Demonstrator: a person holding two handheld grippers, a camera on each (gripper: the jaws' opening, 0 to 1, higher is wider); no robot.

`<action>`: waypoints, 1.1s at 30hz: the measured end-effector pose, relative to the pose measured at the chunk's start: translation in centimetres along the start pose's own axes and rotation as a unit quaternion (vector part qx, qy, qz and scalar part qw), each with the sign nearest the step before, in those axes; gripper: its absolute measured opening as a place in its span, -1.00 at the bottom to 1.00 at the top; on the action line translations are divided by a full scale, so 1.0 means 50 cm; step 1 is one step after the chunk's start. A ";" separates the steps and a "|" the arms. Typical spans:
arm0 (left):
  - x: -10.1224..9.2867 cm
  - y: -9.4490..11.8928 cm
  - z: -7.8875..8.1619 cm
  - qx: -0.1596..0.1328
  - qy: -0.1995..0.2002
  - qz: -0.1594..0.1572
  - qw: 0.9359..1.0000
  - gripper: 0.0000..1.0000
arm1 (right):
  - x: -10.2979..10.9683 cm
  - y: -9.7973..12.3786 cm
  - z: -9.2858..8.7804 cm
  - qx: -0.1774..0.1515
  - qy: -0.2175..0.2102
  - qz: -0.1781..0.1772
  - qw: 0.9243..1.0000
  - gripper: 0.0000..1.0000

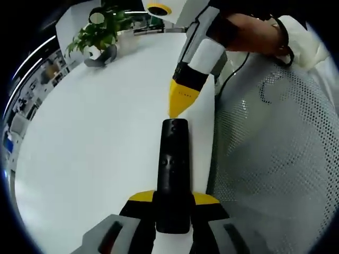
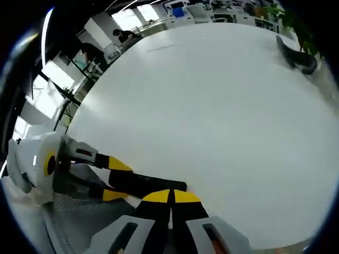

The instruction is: Press the specified remote control buttons in sequence, fully releasing each button before pressing the next.

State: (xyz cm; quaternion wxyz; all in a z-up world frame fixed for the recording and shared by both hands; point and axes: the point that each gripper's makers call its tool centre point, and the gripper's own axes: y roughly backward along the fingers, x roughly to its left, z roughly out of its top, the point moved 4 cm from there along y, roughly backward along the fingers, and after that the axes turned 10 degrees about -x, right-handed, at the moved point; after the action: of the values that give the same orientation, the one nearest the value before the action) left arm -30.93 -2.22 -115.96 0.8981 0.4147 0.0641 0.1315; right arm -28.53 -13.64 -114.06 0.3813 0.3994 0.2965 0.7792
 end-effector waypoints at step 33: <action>-0.012 0.006 -0.012 -0.074 0.001 0.000 0.997 -0.51 | -0.013 -0.007 -0.013 0.008 -0.078 0.012 0.997 -1.00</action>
State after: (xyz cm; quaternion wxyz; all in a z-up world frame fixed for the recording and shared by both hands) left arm -31.70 -1.79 -116.13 0.9261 0.3473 0.0553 0.1368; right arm -28.71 -14.08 -114.91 0.3907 0.4653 0.2670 0.7480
